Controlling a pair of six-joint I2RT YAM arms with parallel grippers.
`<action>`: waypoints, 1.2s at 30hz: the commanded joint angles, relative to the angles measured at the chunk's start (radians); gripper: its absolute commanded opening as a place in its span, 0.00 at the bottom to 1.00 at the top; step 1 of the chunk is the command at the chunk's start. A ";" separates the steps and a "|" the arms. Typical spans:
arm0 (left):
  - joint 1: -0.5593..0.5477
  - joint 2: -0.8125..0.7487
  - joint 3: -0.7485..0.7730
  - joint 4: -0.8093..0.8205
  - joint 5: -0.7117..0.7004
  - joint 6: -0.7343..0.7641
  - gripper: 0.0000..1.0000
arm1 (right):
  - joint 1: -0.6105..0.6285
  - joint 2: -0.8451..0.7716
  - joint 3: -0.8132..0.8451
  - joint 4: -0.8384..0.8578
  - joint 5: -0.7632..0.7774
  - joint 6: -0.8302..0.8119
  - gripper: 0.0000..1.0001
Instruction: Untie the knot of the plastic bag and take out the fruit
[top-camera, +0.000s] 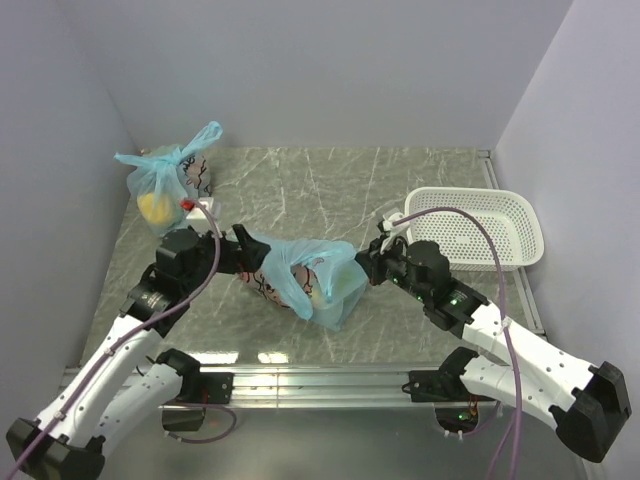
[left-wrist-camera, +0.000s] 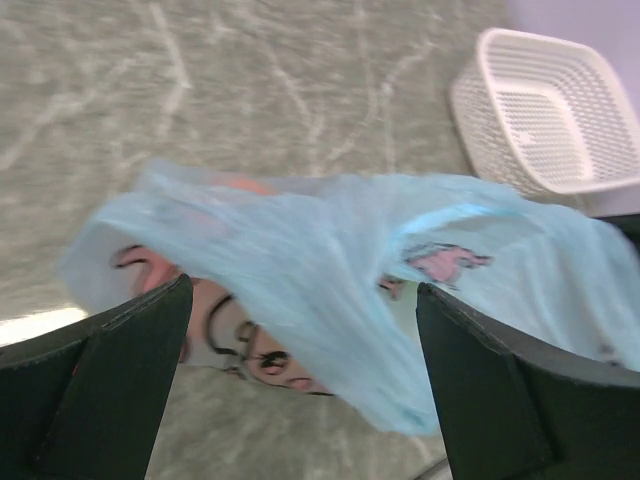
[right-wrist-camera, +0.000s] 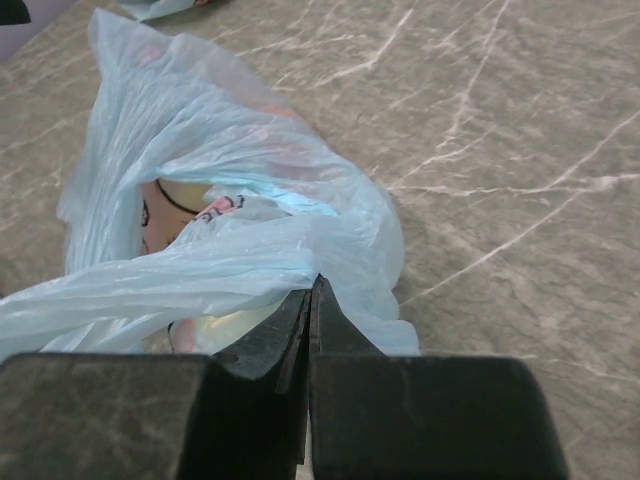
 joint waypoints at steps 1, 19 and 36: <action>-0.141 0.028 0.061 0.026 -0.093 -0.123 0.99 | 0.032 0.006 0.059 0.009 0.010 -0.014 0.00; -0.709 0.408 0.135 -0.297 -0.933 -0.651 0.92 | 0.102 -0.007 0.067 -0.011 0.122 -0.005 0.00; -0.473 0.389 0.213 -0.223 -0.986 -0.275 0.01 | 0.082 -0.085 0.018 -0.075 0.391 0.090 0.00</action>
